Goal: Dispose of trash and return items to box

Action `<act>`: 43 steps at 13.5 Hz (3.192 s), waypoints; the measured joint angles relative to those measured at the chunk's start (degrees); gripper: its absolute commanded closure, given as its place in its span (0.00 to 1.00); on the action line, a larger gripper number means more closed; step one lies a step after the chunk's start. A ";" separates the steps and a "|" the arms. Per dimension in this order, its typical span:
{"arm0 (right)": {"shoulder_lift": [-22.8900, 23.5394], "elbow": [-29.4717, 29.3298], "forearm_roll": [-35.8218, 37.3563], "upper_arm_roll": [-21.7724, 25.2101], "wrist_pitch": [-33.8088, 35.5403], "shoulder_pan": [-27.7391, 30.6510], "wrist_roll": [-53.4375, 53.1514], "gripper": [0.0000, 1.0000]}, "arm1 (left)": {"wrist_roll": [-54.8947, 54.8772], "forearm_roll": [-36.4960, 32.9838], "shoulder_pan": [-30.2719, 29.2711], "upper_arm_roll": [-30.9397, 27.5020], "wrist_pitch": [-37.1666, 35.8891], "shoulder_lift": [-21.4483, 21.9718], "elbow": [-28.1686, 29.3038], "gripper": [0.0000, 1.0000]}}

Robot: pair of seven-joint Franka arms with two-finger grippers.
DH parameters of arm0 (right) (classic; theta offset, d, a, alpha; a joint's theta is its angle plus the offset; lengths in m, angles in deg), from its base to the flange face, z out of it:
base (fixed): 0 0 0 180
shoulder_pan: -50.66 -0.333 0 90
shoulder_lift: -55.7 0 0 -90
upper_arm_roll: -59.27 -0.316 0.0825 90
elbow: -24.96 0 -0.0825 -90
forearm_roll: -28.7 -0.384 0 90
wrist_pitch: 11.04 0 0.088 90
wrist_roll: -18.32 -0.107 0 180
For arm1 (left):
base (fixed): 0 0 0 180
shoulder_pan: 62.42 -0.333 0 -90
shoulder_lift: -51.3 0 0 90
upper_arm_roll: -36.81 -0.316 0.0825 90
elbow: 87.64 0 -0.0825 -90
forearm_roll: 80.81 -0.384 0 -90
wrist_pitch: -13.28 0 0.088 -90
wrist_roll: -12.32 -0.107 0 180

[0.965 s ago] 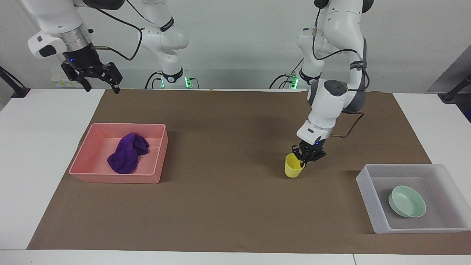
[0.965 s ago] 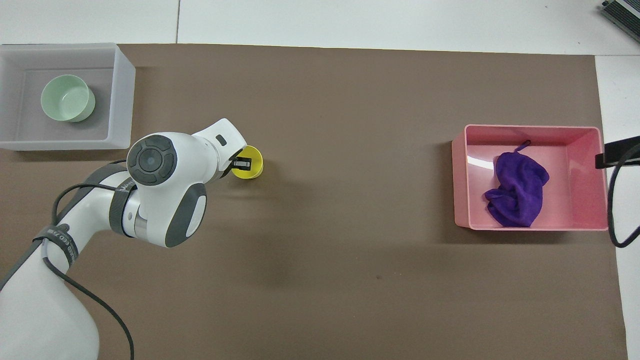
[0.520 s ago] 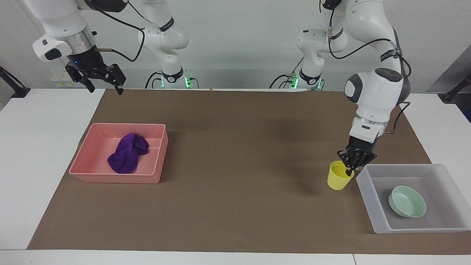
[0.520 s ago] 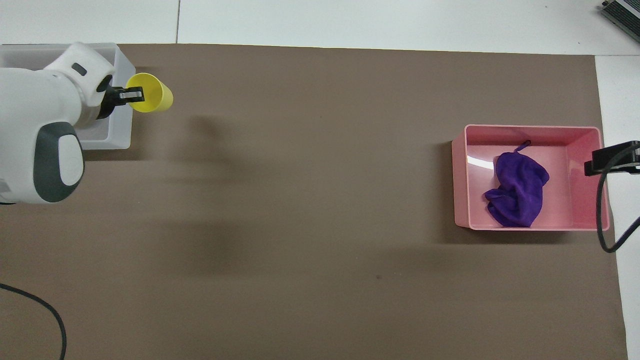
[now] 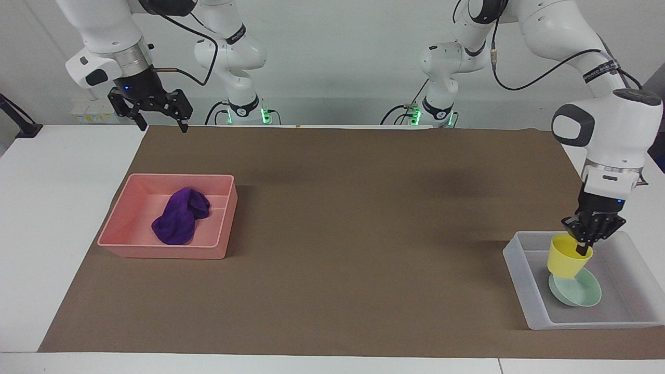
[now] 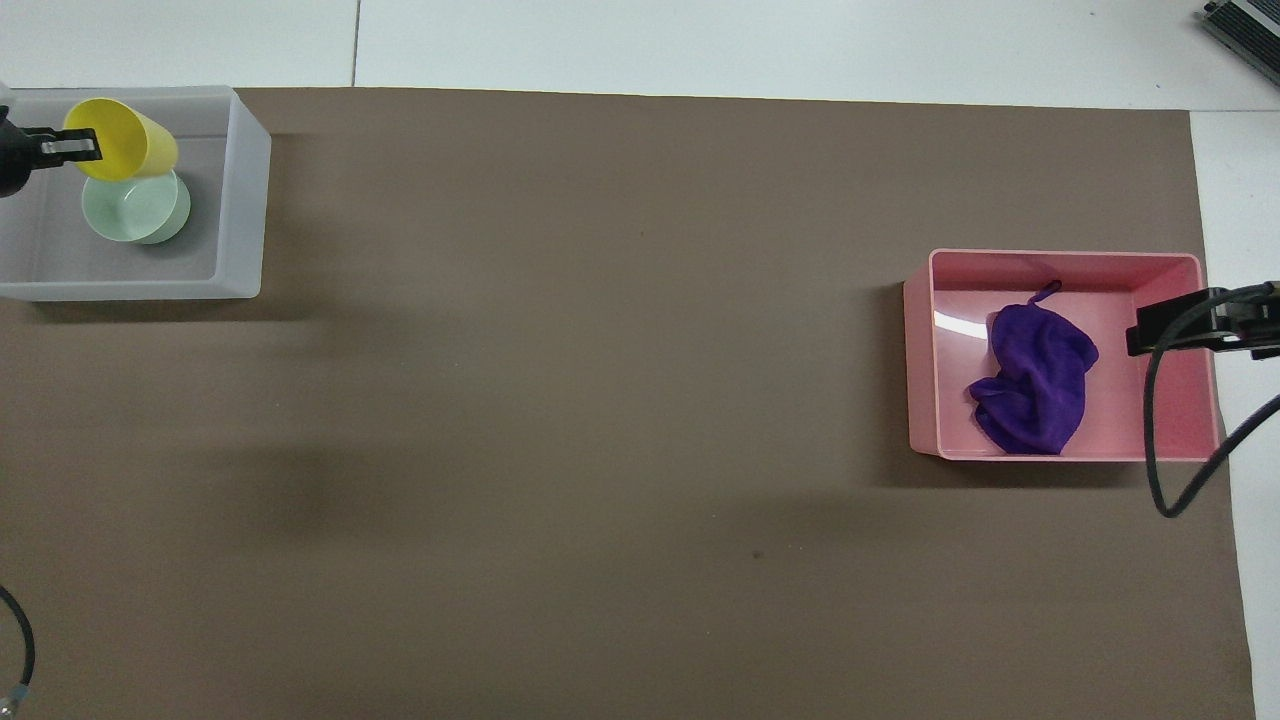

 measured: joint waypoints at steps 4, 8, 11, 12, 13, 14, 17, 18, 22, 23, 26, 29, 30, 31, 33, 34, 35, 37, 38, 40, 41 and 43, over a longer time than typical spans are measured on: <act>-0.14 0.39 0.00 -0.07 -0.36 -0.01 -1.76 0.00 | -0.57 -1.54 -1.76 0.02 -1.61 -2.66 -2.29 1.00; -0.14 0.50 -0.01 -0.26 -0.61 -0.03 -2.90 0.00 | -0.98 -1.69 -4.88 0.02 -2.83 -8.85 -6.30 1.00; -0.14 0.72 -0.01 -0.44 -0.61 -0.09 -2.91 0.00 | -1.45 -1.68 -6.50 0.21 -4.22 -11.42 -7.46 1.00; -0.14 0.87 -0.01 -0.48 -0.61 -0.09 -2.91 0.00 | -1.45 -1.68 -6.48 0.39 -5.47 -11.54 -7.47 1.00; -0.14 0.97 -0.01 -0.51 -0.61 -0.09 -2.91 0.00 | -1.45 -1.68 -6.45 0.64 -6.63 -11.56 -7.47 1.00; -0.14 1.03 -0.01 -0.52 -0.61 -0.09 -2.91 0.00 | -1.45 -1.68 -6.41 0.80 -7.34 -11.56 -7.45 1.00; -0.16 1.08 -0.01 -0.53 -0.61 -0.08 -2.91 0.00 | -1.45 -1.68 -6.43 0.82 -7.59 -11.74 -6.71 1.00; -0.18 1.08 -0.01 -0.53 -0.61 -0.08 -2.91 0.00 | -1.45 -1.68 -6.43 0.81 -7.59 -11.84 -6.41 0.99; -0.19 1.12 -0.01 -0.53 -0.61 -0.08 -2.91 0.00 | -1.44 -1.67 -6.48 0.66 -7.55 -11.93 -6.39 0.62; -0.19 1.14 -0.01 -0.53 -0.61 -0.08 -2.91 0.00 | -1.44 -1.67 -6.47 0.68 -7.53 -11.93 -6.47 0.62; -0.19 1.18 -0.02 -0.53 -0.62 -0.08 -2.91 0.00 | -1.44 -1.67 -6.47 0.68 -7.53 -11.89 -6.79 0.33; -0.43 1.73 -0.03 -0.53 -0.62 -0.08 -2.91 0.00 | -1.48 -1.68 -6.23 1.20 -7.57 -11.48 -8.15 0.00; -0.75 2.26 -0.03 -0.53 -0.62 -0.08 -2.91 0.00 | -1.51 -1.68 -5.79 1.49 -7.57 -10.82 -8.33 0.00; -1.02 2.60 -0.03 -0.53 -0.62 -0.08 -2.91 0.00 | -1.51 -1.68 -4.98 1.62 -8.00 -9.88 -8.36 0.00; -1.35 3.04 -0.03 -0.53 -1.41 -0.08 -2.91 0.00 | -1.51 -1.68 -2.94 1.72 -11.70 -7.08 -8.42 0.00; -1.43 3.17 -0.03 -0.53 -2.10 -0.08 -2.91 0.00 | -1.51 -1.68 -1.62 1.78 -14.12 -5.25 -8.40 0.00; -1.44 3.10 -0.01 -0.53 -2.27 -0.08 -2.91 0.00 | -1.51 -1.68 -0.29 1.82 -16.42 -3.46 -8.32 0.00; -1.64 2.63 -0.01 -0.53 -1.80 -0.08 -2.91 0.00 | -1.51 -1.68 2.21 1.85 -21.24 -0.17 -7.83 0.00; -1.81 2.58 -0.02 -0.53 -1.61 -0.08 -2.91 0.00 | -1.51 -1.67 3.12 1.86 -23.77 1.12 -7.68 0.00; -1.97 2.58 -0.03 -0.60 -1.60 -0.08 -2.91 0.00 | -1.51 -1.67 4.47 1.89 -29.56 3.74 -7.49 0.00; -1.97 2.60 -0.03 -0.62 -1.60 -0.08 -2.91 0.00 | -1.51 -1.67 5.24 1.92 -32.23 5.16 -7.31 0.00; -1.97 2.69 -0.03 -0.62 -1.60 -0.08 -2.91 0.00 | -1.50 -1.66 7.30 2.00 -36.00 8.03 -7.03 0.00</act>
